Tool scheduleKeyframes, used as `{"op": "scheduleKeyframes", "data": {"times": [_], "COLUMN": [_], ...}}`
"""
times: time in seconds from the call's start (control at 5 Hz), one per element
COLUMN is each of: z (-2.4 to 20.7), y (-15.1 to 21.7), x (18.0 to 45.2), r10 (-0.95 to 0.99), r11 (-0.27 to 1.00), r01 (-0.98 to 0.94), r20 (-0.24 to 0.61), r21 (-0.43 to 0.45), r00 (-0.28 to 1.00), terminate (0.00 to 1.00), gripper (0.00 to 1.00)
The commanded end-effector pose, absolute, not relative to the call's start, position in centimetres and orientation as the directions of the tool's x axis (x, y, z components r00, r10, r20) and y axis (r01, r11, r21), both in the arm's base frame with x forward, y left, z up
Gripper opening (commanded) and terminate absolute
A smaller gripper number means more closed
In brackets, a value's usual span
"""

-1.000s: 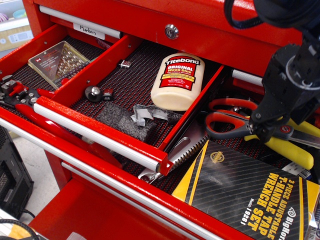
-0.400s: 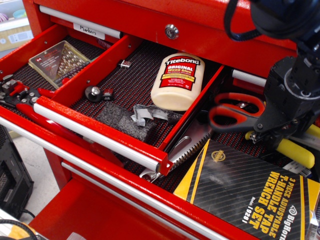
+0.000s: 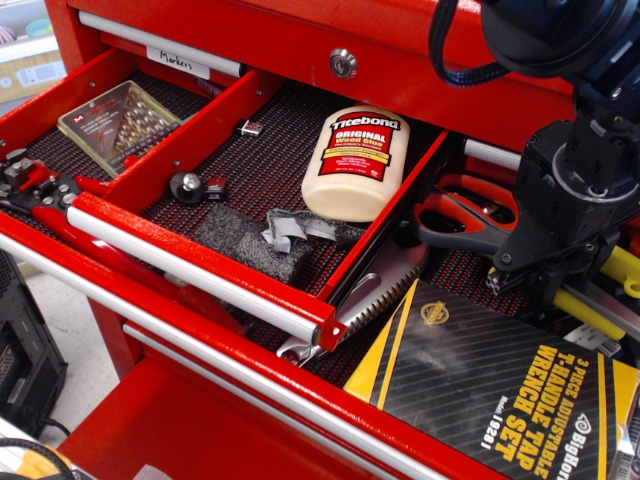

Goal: Pick up scissors and put into drawer

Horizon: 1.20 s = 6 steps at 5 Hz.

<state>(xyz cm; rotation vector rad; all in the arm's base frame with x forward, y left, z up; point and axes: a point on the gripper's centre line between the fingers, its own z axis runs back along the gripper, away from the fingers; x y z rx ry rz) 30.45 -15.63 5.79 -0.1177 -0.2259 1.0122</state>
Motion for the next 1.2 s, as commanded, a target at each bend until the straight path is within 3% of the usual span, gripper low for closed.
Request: {"op": "scheduleKeyframes", "data": {"times": [0.0,0.6,1.0], "z": [11.4,15.8,20.9], "y": [-14.1,-12.6,-11.3], "x": [30.3,26.6,24.8], "r10": [0.824,0.813,0.717], "r11": [0.556,0.471,0.416], "r01": [-0.820,-0.882,-0.887], "r20": [0.221,0.385,0.528], "r21": [-0.135,0.005,0.200], "r00": [0.522,0.436,0.455], "terminate": [0.00,0.00,0.00], "gripper": [0.00,0.00,0.00]}}
